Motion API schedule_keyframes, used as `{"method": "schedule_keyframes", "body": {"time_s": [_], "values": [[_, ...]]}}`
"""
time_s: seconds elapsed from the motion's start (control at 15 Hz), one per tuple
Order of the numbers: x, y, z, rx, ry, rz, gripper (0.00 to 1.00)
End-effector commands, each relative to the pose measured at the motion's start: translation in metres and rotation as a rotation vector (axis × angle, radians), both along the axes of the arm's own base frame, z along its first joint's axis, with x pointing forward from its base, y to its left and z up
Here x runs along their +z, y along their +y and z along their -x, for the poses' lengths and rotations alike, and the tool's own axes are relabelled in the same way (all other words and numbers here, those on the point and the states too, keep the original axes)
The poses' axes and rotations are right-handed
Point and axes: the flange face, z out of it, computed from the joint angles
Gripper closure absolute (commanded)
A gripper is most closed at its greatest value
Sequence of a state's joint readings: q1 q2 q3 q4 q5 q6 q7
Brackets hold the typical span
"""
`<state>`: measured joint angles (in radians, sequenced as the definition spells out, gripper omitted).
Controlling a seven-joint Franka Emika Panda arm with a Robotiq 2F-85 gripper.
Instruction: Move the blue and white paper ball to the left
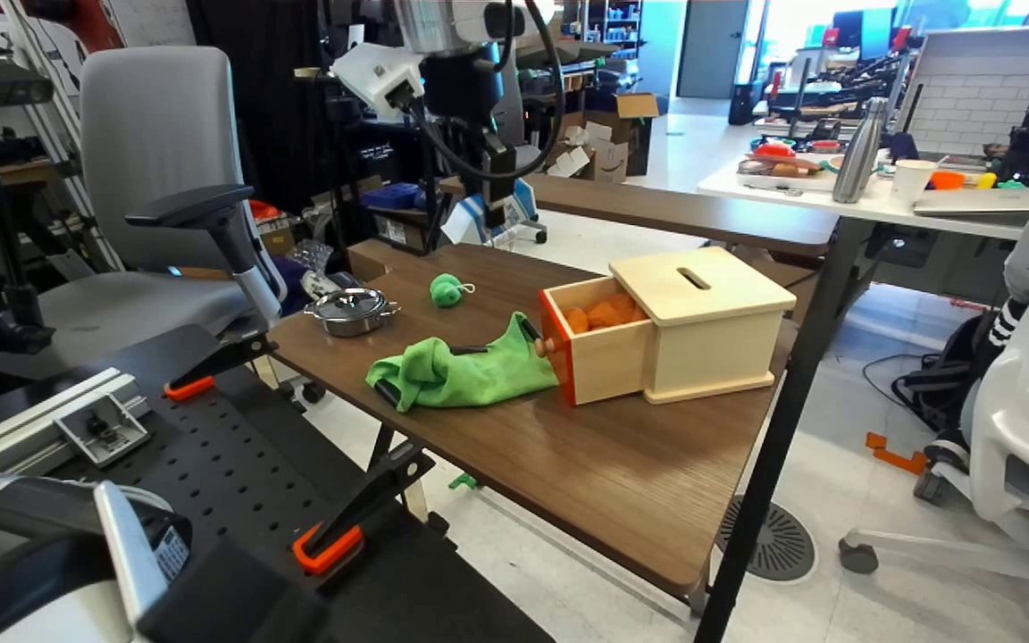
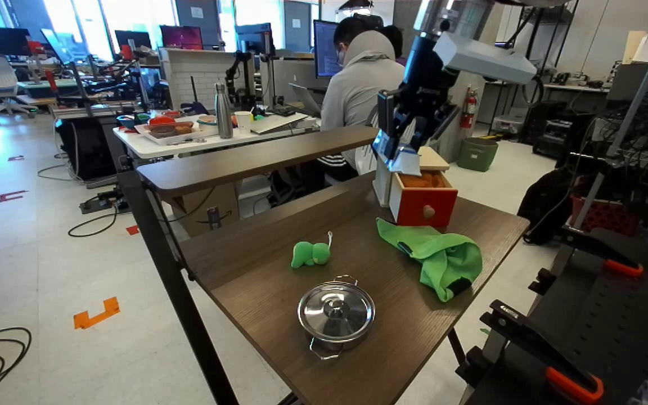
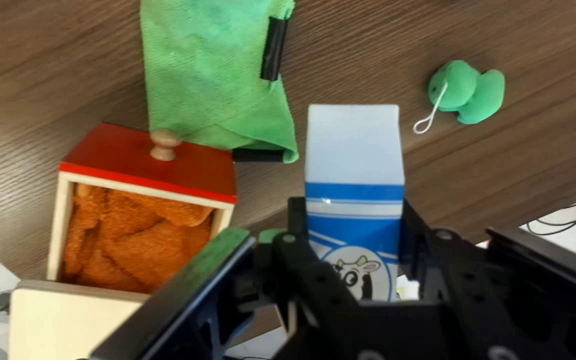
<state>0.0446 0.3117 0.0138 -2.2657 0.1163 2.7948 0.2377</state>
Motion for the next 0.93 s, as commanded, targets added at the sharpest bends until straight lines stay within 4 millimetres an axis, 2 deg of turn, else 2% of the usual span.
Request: {"method": "schedule_keyframes", "body": {"time_s": [0.0, 0.2, 0.4, 0.87], "values": [[-0.022, 0.033, -0.022, 0.081, -0.018, 0.006, 0.82], [-0.053, 0.055, -0.040, 0.126, 0.011, -0.003, 0.82], [-0.081, 0.066, -0.058, 0.142, 0.047, -0.015, 0.82], [-0.139, 0.062, -0.089, 0.126, 0.089, 0.000, 0.82]]}}
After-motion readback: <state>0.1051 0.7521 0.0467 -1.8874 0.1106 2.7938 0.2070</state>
